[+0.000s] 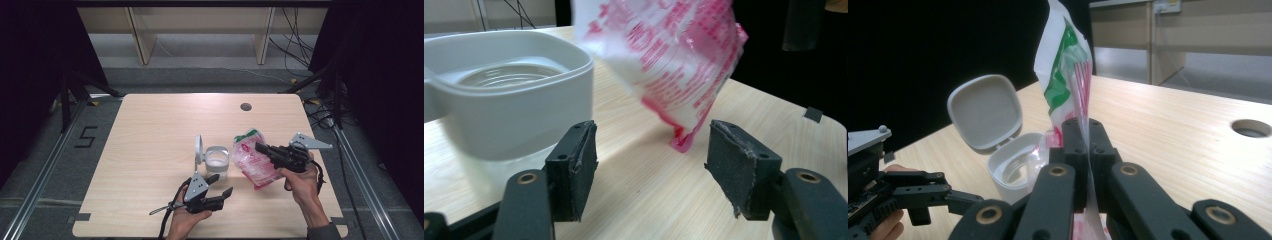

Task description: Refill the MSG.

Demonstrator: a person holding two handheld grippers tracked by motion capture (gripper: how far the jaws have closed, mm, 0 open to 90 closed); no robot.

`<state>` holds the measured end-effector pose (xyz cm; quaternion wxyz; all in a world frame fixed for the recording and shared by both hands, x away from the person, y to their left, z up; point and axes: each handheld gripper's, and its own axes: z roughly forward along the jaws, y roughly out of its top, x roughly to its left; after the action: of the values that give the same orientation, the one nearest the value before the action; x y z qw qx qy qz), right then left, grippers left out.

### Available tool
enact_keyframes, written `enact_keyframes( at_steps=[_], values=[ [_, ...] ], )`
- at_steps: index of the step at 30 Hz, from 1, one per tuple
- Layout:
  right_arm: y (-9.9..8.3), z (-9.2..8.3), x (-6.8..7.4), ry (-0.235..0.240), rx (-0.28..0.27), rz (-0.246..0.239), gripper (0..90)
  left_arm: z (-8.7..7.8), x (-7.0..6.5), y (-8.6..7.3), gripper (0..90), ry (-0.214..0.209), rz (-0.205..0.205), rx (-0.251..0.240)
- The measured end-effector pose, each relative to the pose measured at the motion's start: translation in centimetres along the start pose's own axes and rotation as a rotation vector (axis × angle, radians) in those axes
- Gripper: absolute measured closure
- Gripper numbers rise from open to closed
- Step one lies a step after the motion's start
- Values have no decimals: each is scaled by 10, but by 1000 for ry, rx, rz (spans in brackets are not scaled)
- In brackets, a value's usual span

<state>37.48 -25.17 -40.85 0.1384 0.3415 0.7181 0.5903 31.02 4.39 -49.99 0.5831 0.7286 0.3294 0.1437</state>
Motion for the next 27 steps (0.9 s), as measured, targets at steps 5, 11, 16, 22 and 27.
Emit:
enact_keyframes(
  at_steps=[5, 11, 16, 22, 27],
  values=[
    [-5, -16, 1, -16, 3, 19, 900, -4, 5, -4, 352, 16, -21, 9],
    [-9, -31, -5, -51, 7, -16, 900, -8, 11, -4, 351, 24, -43, -16],
    [-13, -43, -7, -92, 26, -14, 900, -10, 12, -3, 353, 28, -42, -20],
    [-20, -56, -17, -142, 41, -20, 900, -11, 15, -4, 354, 32, -43, -18],
    [-25, -57, -28, -196, 37, -74, 900, -10, 13, -5, 354, 30, -42, -9]
  ],
)
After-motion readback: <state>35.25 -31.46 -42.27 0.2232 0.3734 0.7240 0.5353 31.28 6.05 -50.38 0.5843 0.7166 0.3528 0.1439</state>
